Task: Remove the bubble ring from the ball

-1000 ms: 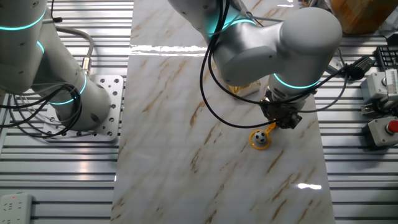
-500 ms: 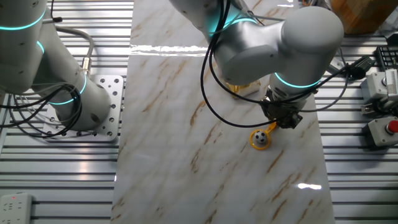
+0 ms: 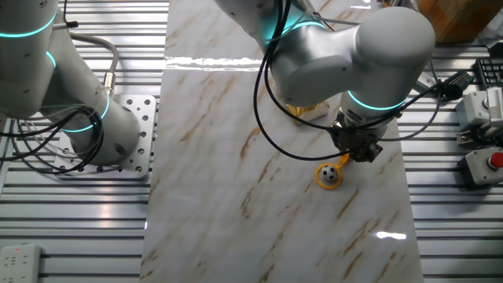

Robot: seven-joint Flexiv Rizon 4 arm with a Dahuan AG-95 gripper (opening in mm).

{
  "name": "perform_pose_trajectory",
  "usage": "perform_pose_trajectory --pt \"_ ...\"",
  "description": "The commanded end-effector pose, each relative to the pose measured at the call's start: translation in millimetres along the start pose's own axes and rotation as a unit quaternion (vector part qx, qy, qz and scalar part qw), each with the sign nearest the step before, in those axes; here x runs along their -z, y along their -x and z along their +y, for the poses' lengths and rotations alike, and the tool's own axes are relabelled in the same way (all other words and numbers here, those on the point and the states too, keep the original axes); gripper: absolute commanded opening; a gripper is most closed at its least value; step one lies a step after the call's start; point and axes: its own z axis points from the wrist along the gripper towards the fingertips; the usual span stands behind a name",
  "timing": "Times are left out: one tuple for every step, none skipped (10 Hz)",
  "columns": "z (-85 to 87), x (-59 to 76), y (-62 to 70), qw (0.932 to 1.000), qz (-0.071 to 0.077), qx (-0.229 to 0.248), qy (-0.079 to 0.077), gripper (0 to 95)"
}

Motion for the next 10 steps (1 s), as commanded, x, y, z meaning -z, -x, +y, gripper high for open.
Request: perform_pose_trajectory --pt "-0.2 1.2 0.6 1.0 0.0 0.0 0.001 0.0" --pt "-0.5 1.7 1.1 1.0 0.0 0.0 0.001 0.0" --pt "-0.6 1.9 1.4 1.0 0.001 0.0 0.001 0.0" --pt "-0.6 2.0 1.4 1.0 0.001 0.0 0.001 0.0" --pt "-0.6 2.2 1.5 1.0 0.001 0.0 0.001 0.0" --pt "-0.6 2.6 1.6 1.0 0.002 0.0 0.001 0.0" --pt "-0.6 3.0 1.6 1.0 0.001 0.0 0.001 0.0" --pt "-0.7 3.7 1.6 1.0 0.002 -0.001 0.001 0.0" --pt "-0.6 4.4 1.7 1.0 0.003 -0.002 0.001 0.0" --pt "-0.6 5.2 1.8 1.0 0.004 -0.002 0.001 0.0"
